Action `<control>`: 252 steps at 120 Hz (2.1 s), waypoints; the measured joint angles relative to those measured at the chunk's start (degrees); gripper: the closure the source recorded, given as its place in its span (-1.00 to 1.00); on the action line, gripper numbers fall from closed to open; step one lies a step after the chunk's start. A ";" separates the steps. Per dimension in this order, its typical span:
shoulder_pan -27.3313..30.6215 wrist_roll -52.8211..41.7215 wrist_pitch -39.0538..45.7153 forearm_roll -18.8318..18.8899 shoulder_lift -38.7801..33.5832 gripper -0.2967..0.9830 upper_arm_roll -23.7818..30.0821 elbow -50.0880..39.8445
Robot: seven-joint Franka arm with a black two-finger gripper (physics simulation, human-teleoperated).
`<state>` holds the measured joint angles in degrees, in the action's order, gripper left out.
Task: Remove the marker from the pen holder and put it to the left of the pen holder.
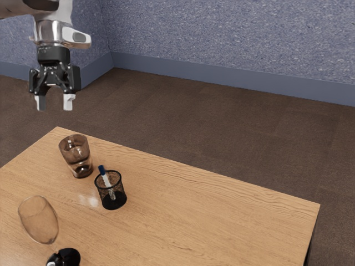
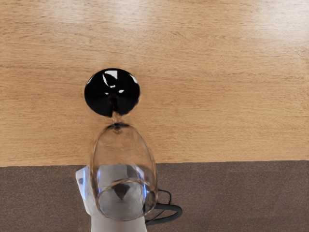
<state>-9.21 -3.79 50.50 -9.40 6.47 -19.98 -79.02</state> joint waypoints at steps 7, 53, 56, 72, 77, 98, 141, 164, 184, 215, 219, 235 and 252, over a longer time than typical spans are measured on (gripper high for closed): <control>0.68 -0.88 7.63 -1.31 0.41 -0.51 -0.48 -1.18; 4.01 -5.24 31.70 -2.24 18.58 -0.50 2.53 -9.58; 4.14 -5.43 32.53 -2.28 19.11 -0.50 2.84 -10.11; 4.59 -6.37 35.48 -2.46 20.56 -0.48 3.33 -12.04; 4.81 -6.62 36.03 -2.49 20.64 -0.48 3.32 -12.48; 4.91 -7.50 37.23 -2.52 20.62 -0.25 3.97 -13.85; 4.02 -8.29 34.42 -2.43 19.32 0.11 4.93 -15.63; 3.50 -8.32 32.70 -2.01 19.63 0.48 4.94 -15.68; 3.90 -8.41 32.13 -0.55 17.09 0.61 4.85 -15.32; 3.53 -8.49 28.45 4.56 12.13 0.66 4.48 -9.13; 3.49 -8.51 27.49 5.02 12.12 0.67 4.48 -7.71; 5.08 -8.59 25.51 5.53 17.76 0.67 4.63 -1.31; 8.97 -8.72 30.59 4.22 24.37 0.67 4.92 1.43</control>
<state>-0.24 -12.51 81.09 -5.17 30.84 -15.06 -77.59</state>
